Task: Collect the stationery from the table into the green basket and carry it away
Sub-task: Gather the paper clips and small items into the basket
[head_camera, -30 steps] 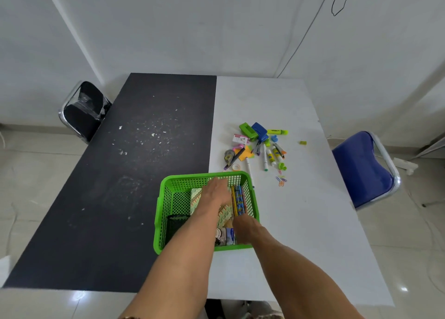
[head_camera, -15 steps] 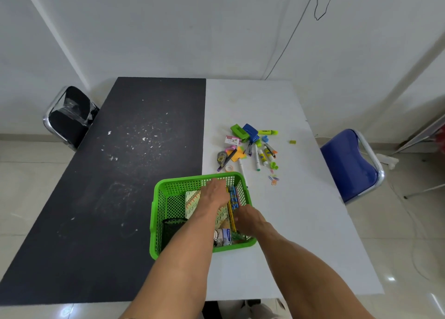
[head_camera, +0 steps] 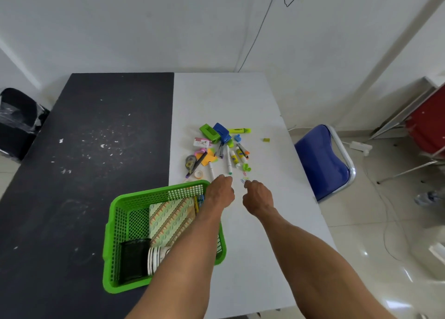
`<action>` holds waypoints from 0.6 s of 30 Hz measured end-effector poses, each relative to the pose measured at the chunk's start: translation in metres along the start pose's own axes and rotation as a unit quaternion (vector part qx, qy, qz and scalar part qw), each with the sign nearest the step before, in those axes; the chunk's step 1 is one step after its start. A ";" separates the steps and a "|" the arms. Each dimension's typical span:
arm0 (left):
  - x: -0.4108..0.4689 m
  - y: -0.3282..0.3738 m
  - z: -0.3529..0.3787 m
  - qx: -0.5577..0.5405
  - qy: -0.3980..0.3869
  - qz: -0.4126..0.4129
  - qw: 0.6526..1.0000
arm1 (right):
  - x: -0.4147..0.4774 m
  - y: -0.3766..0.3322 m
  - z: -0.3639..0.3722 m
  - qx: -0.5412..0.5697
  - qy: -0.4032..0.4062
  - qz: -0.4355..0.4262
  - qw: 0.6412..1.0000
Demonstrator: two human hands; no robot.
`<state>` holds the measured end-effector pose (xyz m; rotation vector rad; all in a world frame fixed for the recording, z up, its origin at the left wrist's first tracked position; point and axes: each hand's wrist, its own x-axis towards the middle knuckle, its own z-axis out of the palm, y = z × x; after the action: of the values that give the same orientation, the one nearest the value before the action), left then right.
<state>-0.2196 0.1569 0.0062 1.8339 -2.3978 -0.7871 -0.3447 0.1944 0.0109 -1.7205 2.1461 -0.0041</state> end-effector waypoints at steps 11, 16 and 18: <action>0.087 0.035 0.058 0.017 -0.070 -0.055 0.996 | 0.090 0.072 0.015 -0.029 -0.094 0.020 0.995; 0.118 0.038 0.076 0.008 -0.053 -0.049 0.997 | 0.121 0.085 0.027 -0.023 -0.117 0.013 0.993; 0.125 0.042 0.077 0.012 -0.051 -0.047 0.998 | 0.131 0.087 0.029 -0.022 -0.120 0.014 0.992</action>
<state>-0.3199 0.0801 -0.0796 1.9740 -2.4058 -0.8836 -0.4405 0.1001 -0.0758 -1.6237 2.0048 0.2477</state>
